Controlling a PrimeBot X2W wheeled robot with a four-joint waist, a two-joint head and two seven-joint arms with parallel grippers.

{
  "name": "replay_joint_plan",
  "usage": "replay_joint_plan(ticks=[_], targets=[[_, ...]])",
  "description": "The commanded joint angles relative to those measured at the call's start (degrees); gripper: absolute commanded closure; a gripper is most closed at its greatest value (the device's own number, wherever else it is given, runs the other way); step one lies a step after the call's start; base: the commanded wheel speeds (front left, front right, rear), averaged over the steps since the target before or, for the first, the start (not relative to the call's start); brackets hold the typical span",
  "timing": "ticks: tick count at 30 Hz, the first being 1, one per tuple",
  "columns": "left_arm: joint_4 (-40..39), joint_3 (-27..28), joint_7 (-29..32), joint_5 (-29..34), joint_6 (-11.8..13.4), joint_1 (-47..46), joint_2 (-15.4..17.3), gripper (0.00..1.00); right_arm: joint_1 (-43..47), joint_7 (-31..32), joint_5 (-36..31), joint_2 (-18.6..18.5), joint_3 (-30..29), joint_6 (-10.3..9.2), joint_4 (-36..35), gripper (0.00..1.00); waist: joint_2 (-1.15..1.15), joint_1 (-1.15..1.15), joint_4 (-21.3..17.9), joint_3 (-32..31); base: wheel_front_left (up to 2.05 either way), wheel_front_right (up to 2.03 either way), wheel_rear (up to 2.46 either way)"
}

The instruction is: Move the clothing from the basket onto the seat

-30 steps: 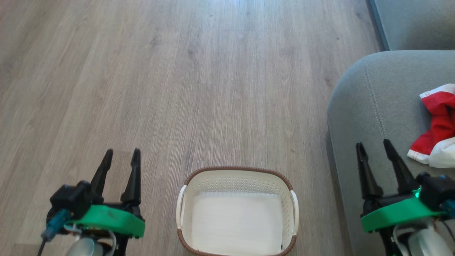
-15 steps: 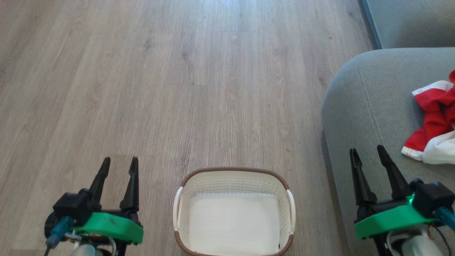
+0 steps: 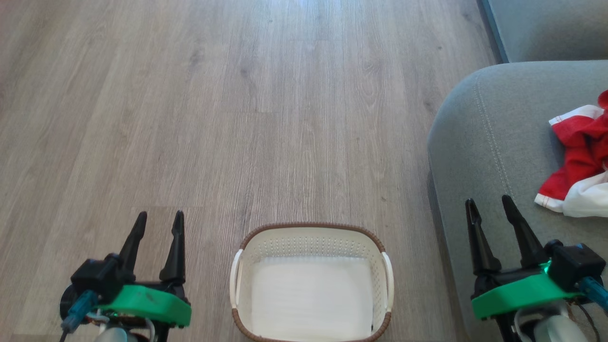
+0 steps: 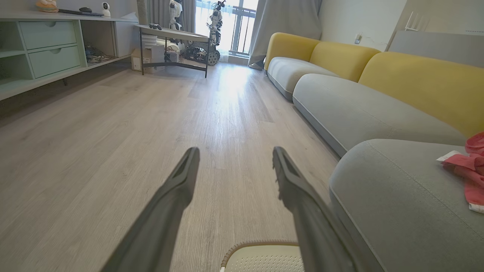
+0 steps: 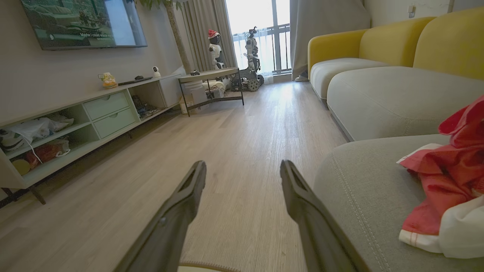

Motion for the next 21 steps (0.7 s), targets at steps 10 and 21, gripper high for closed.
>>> replay_joint_plan(ticks=[10,21], targets=[[-1.34,3.12,-0.71,1.75,-0.81,-2.1,-0.68,0.0,-1.69,-0.54,-0.06,-0.51,1.46,0.41,-1.66,0.0,0.0,0.0,-0.15,0.18,0.0,0.0,0.0],[3.86,0.41,0.2,1.8,-0.99,0.92,-1.59,1.0,0.44,0.12,0.16,0.38,1.12,-0.07,3.72,1.0,0.0,0.0,-0.34,0.15,0.0,0.0,0.0]])
